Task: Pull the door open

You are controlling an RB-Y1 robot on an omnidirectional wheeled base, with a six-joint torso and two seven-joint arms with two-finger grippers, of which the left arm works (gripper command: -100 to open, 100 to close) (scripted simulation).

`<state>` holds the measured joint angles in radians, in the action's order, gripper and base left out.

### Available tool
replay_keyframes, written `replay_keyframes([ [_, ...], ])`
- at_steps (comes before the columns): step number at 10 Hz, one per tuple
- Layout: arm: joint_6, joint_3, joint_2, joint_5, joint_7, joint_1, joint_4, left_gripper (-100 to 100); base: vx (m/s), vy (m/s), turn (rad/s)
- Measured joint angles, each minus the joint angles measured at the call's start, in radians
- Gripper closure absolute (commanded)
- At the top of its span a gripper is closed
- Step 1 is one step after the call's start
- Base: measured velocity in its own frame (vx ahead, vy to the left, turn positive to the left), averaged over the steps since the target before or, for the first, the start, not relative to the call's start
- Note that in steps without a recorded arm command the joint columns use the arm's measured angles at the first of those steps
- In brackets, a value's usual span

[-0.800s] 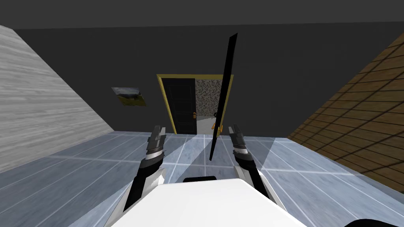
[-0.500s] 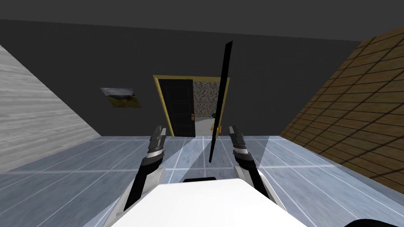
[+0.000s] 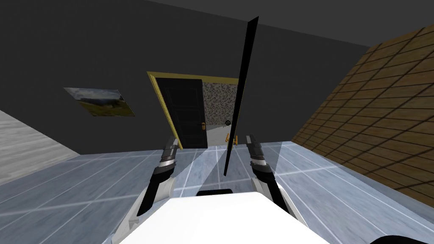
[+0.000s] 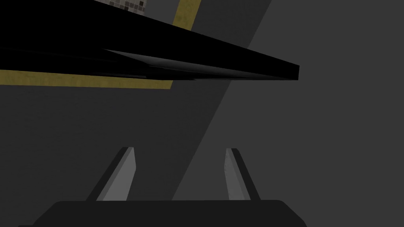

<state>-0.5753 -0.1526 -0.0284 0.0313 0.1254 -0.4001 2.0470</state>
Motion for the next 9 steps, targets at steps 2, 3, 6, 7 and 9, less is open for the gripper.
replay_keyframes([
  [2,0.015,-0.028,-0.009,0.007,-0.009,0.028,-0.042,-100,0.095,0.055,-0.132],
  [3,0.02,-0.042,-0.013,0.009,-0.013,0.041,-0.064,-100,0.093,0.043,-0.139],
  [6,0.038,-0.081,-0.022,0.018,-0.026,0.072,-0.119,-100,0.088,0.041,-0.15],
  [7,0.042,-0.097,-0.027,0.02,-0.031,0.087,-0.145,-100,0.094,0.05,-0.15],
  [9,0.062,-0.128,-0.038,0.024,-0.044,0.111,-0.178,-100,0.087,0.063,-0.142],
])
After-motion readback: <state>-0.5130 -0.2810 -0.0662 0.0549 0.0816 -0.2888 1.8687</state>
